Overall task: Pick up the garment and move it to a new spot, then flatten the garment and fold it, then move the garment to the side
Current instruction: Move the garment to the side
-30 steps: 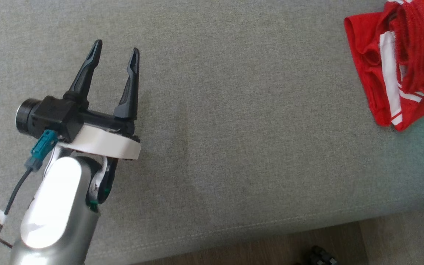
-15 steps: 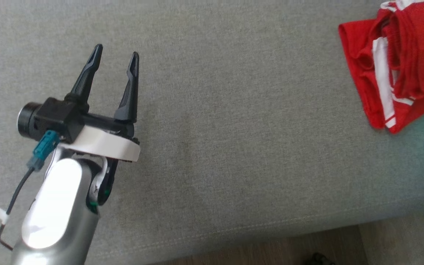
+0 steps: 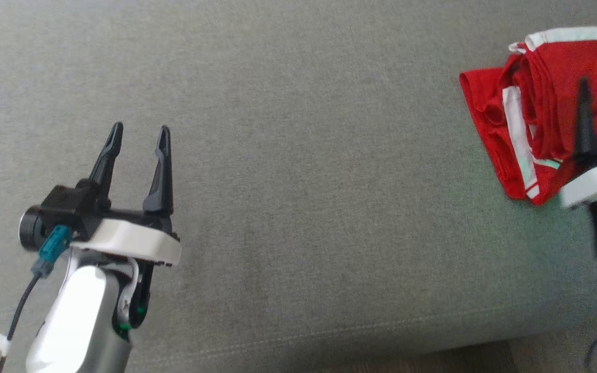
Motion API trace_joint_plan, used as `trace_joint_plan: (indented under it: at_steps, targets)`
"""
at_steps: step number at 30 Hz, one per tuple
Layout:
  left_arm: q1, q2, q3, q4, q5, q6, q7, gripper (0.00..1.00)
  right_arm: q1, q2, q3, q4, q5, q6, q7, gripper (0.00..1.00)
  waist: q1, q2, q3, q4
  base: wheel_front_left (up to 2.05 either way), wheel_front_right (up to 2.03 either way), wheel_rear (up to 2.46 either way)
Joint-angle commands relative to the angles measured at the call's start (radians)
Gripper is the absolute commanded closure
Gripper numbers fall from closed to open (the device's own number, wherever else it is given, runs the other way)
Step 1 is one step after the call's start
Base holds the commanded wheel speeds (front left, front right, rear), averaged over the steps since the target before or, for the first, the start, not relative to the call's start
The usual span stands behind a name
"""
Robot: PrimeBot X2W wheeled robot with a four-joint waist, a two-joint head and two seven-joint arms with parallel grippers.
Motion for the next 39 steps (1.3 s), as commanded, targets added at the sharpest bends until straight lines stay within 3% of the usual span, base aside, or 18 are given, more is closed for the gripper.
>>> trace_joint_plan:
  at_steps: [1, 7, 12, 26, 39]
  targets:
    - [-0.010, 0.028, 0.045, -0.024, -0.003, 0.004, -0.008, 0.00, 0.008, 0.007, 0.012, -0.061, -0.010, 0.006, -0.003, 0.00, 0.0000, 0.0000, -0.021, 0.016, 0.00, 0.00, 0.00]
    - [0.020, 0.029, 0.058, -0.010, -0.013, 0.007, -0.015, 0.00, 0.108, 0.138, 0.050, -0.231, -0.062, 0.006, 0.014, 0.00, 0.0000, 0.0000, -0.067, 0.057, 0.00, 0.00, 0.00]
    - [0.048, 0.029, 0.059, 0.001, -0.017, 0.000, -0.018, 0.00, 0.163, 0.191, 0.102, -0.291, -0.085, 0.006, 0.019, 0.00, 0.0000, 0.0000, -0.108, 0.087, 0.00, 0.00, 0.00]
    - [0.171, 0.043, 0.045, -0.011, -0.003, -0.002, -0.021, 0.00, 0.348, 0.231, 0.089, -0.357, -0.111, 0.006, 0.056, 0.00, 0.0000, 0.0000, -0.228, 0.114, 0.00, 0.00, 0.00]
    - [0.223, 0.057, 0.031, -0.030, -0.009, 0.003, -0.010, 0.00, 0.422, 0.240, 0.082, -0.385, -0.108, 0.006, 0.077, 0.00, 0.0000, 0.0000, -0.286, 0.124, 0.00, 0.00, 0.00]
